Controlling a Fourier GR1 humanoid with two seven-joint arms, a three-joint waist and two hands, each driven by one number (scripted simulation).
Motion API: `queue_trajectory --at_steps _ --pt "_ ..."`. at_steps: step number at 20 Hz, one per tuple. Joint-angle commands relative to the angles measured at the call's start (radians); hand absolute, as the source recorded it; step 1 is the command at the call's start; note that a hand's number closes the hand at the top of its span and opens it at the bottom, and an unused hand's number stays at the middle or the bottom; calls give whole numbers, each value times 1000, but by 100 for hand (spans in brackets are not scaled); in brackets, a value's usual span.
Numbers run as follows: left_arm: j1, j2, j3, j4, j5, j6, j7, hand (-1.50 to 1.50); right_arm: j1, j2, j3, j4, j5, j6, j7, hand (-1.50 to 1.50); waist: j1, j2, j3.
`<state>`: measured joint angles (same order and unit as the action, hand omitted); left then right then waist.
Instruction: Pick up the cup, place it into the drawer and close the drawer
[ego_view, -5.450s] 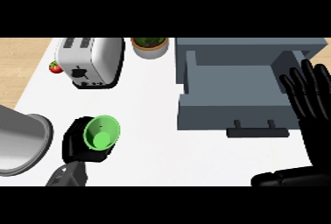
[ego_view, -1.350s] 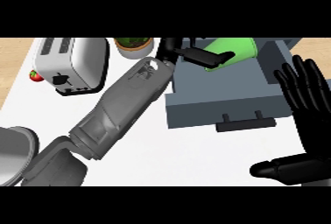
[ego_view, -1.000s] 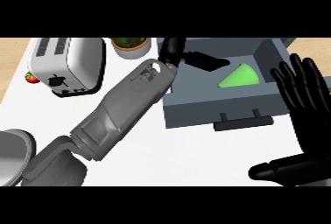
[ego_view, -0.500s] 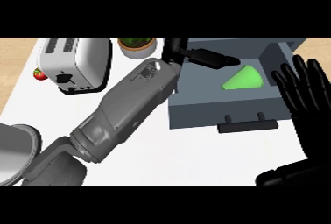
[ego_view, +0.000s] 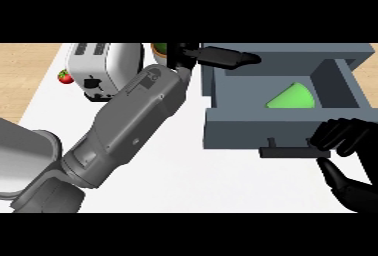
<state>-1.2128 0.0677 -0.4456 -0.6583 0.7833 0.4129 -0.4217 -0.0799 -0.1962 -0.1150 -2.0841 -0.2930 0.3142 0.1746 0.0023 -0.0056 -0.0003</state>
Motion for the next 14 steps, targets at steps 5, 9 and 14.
queue_trajectory --at_steps 5,9,14 --pt "223 137 27 -317 12 80 101 -150 60 -69 20 -16 131 79 -47 150 31 -9 0" --pt "425 263 56 -435 38 -41 72 -150 88 -91 53 -22 236 87 -46 150 30 -5 0" --pt "591 388 82 -709 46 -11 178 -150 45 -89 60 42 277 70 -2 150 26 -3 0"
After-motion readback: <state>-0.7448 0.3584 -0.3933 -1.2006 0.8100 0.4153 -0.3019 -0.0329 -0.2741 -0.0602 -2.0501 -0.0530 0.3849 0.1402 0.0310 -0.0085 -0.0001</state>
